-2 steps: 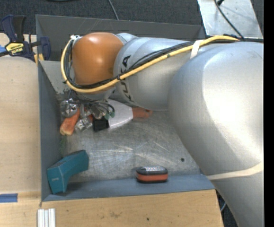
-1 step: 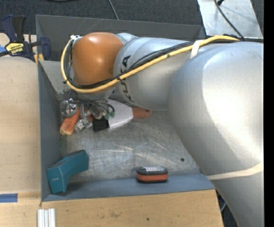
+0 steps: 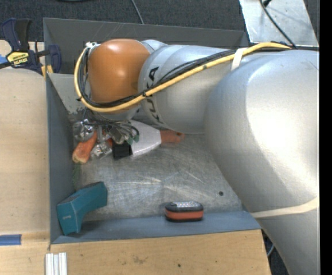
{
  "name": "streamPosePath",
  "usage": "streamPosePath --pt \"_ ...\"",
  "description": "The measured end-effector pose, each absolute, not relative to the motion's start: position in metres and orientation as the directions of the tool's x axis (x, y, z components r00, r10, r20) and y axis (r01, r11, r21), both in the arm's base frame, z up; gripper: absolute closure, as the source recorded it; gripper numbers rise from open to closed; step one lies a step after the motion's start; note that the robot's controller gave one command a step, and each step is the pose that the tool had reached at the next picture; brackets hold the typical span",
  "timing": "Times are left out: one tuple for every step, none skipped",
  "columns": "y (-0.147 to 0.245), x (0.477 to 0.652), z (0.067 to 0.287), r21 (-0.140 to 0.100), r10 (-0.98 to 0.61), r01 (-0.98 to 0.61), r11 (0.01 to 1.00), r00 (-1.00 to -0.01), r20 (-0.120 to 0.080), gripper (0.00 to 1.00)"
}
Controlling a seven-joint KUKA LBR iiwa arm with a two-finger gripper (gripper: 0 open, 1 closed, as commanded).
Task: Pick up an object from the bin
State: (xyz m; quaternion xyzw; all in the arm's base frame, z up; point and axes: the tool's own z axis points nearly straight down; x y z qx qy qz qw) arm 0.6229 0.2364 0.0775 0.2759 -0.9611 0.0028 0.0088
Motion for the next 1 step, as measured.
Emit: streamPosePath --pt "0.2358 0.6222 0.0867 -0.001 -0.530 -0.530 0.848 -0.848 0.009 1.00"
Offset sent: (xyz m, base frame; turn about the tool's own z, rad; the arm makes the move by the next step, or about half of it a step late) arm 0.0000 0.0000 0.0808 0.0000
